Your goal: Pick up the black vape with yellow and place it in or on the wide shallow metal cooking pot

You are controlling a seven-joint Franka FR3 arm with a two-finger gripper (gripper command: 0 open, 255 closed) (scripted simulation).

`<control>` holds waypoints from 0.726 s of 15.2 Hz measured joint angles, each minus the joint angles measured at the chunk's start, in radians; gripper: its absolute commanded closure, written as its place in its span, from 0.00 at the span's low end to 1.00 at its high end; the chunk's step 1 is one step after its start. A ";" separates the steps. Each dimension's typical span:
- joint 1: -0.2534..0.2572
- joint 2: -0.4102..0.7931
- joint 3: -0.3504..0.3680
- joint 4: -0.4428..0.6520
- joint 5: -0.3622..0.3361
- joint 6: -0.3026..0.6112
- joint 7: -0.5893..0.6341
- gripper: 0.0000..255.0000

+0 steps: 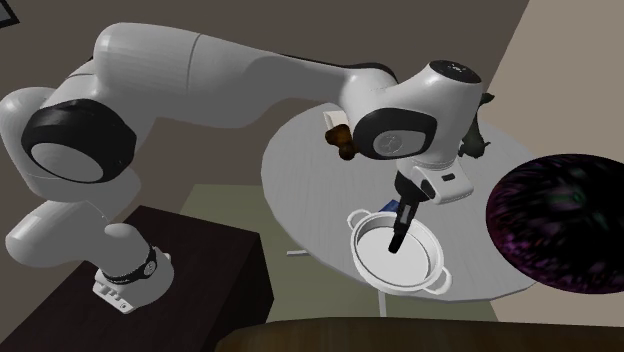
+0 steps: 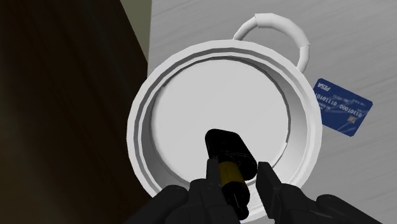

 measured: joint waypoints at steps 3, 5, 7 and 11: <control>0.000 0.000 0.000 0.000 0.000 0.000 0.000 0.00; 0.000 0.000 0.000 0.000 0.000 0.000 0.000 0.00; 0.000 0.000 0.000 0.000 0.000 0.000 0.000 0.00; 0.002 -0.007 0.002 0.057 0.003 -0.063 -0.004 0.00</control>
